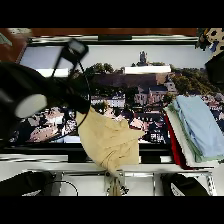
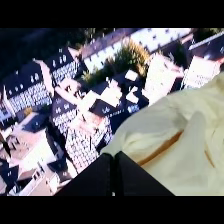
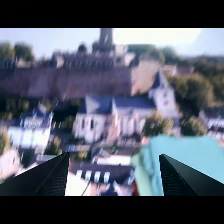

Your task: Fold the shirts.

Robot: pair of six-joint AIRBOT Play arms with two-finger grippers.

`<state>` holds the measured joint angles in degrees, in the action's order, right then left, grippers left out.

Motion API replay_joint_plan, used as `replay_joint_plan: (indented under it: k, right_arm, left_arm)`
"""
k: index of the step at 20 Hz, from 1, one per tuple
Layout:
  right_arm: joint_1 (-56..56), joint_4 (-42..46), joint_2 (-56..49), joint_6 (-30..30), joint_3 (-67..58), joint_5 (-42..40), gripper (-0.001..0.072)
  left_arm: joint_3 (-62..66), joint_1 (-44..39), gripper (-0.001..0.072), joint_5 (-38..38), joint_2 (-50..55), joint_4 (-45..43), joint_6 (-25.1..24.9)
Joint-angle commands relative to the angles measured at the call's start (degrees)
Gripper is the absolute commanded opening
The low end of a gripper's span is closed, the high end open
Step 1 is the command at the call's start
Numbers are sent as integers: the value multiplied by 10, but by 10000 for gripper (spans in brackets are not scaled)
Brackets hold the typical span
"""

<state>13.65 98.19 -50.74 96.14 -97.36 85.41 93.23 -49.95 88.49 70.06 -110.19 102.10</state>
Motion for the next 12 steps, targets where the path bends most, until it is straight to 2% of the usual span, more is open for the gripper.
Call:
replay_joint_plan:
  k: [1, 3, 4, 7, 9, 12]
  right_arm:
    - [0, -111, -39, -56, 29, 98, 685]
    - [0, -184, -65, -103, 111, 80, 688]
    - [0, -207, -79, -108, 160, 66, 687]
    - [-6, -226, -125, -134, 309, 36, 687]
    - [-46, -271, -162, -153, 376, 24, 687]
    - [-149, -391, -237, -165, 417, 27, 687]
  left_arm:
    - [-122, 6, 35, 9, -3, -11, 7]
    - [-143, 19, 35, 9, -4, -11, 7]
    - [-143, 22, 35, 6, -5, -11, 7]
    - [-143, 24, 36, -1, -17, -11, 7]
    - [-143, 24, 36, -1, -29, -11, 7]
    - [-143, 24, 36, -2, -41, -11, 7]
